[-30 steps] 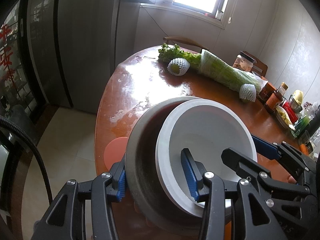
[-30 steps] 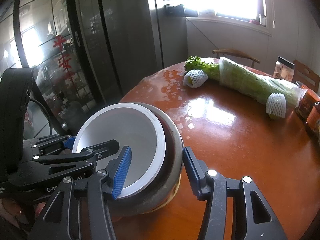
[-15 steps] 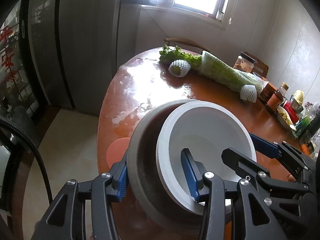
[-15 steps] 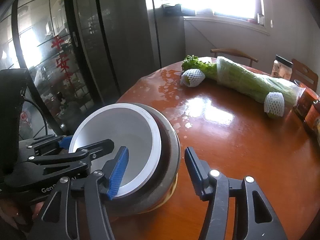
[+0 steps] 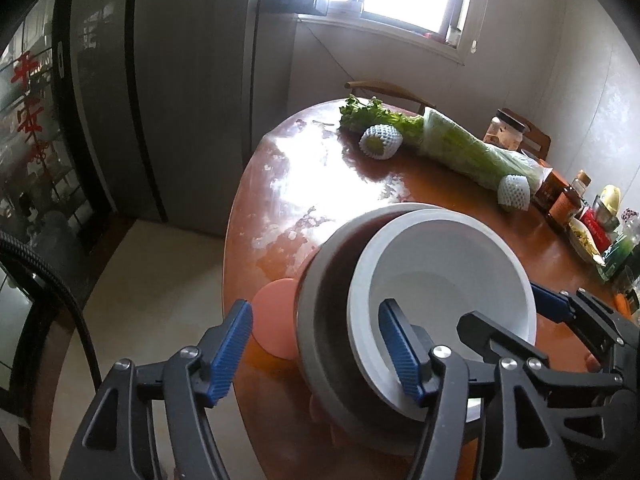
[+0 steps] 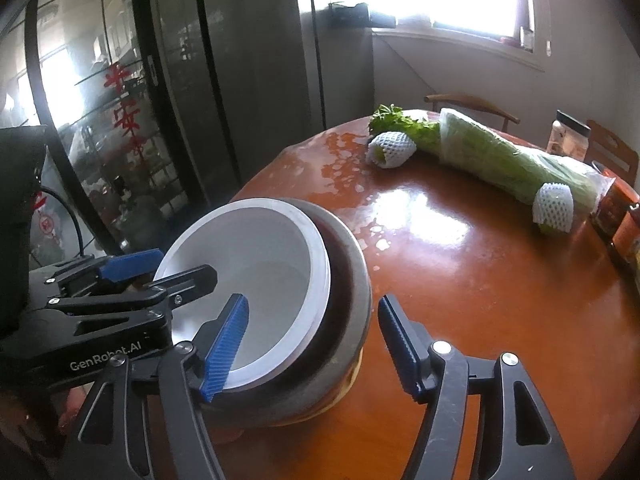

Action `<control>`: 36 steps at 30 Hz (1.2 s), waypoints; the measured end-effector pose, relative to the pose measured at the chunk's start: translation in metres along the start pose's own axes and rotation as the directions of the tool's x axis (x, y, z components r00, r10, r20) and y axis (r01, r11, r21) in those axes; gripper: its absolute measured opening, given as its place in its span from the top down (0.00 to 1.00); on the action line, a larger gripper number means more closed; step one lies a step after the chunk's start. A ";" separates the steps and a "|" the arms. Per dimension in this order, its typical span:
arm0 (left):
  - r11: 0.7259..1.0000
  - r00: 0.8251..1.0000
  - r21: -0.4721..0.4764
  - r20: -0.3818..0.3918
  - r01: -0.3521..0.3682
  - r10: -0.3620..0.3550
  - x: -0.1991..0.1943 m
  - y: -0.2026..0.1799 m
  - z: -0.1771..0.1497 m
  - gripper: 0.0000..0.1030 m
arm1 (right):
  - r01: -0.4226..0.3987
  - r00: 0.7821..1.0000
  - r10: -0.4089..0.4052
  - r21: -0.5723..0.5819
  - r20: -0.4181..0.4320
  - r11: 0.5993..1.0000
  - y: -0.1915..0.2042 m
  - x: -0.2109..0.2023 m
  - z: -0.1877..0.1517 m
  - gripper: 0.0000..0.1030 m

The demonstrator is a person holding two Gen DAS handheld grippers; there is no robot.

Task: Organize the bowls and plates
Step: 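Lower the steel bowl onto the pink plate stack and open the left gripper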

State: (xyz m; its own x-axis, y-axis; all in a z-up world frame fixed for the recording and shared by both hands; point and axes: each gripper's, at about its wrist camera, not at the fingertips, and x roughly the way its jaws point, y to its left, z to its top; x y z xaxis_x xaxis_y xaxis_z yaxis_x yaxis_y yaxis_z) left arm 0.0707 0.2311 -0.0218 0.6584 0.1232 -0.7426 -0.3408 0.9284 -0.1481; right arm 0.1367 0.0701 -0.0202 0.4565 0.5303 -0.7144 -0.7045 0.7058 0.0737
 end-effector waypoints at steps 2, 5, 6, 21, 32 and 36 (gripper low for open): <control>1.000 1.000 0.002 -0.004 -0.005 0.005 0.000 -0.001 -0.001 0.33 | 0.005 1.000 -0.005 -0.002 -0.003 1.000 -0.001 0.001 0.000 0.32; 1.000 1.000 0.004 -0.010 -0.013 0.013 0.001 -0.002 -0.003 0.29 | 0.008 1.000 -0.008 0.002 -0.006 1.000 -0.001 0.002 -0.001 0.29; 1.000 1.000 0.006 -0.017 -0.011 0.011 0.003 -0.003 -0.004 0.29 | 0.009 1.000 -0.009 0.003 -0.007 1.000 -0.002 0.003 -0.001 0.29; 0.999 0.998 0.032 -0.057 0.035 -0.033 0.017 -0.024 -0.004 0.29 | -0.002 1.000 0.002 0.037 -0.007 0.999 -0.015 0.000 -0.008 0.29; 0.993 0.995 0.097 -0.071 0.073 -0.066 0.025 -0.068 -0.004 0.29 | 0.039 0.999 -0.039 0.104 -0.001 0.994 -0.049 -0.019 -0.023 0.29; 0.990 0.994 0.113 -0.076 0.088 -0.079 0.027 -0.082 -0.006 0.29 | 0.055 0.998 -0.056 0.130 0.002 0.990 -0.062 -0.027 -0.030 0.29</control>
State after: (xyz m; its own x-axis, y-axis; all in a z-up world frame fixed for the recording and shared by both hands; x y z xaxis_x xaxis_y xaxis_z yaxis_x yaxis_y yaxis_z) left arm 0.1127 0.1560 -0.0339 0.6306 0.0223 -0.7758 -0.2037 0.9693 -0.1377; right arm 0.1514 -0.0023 -0.0266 0.4965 0.4909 -0.7159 -0.6013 0.7893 0.1242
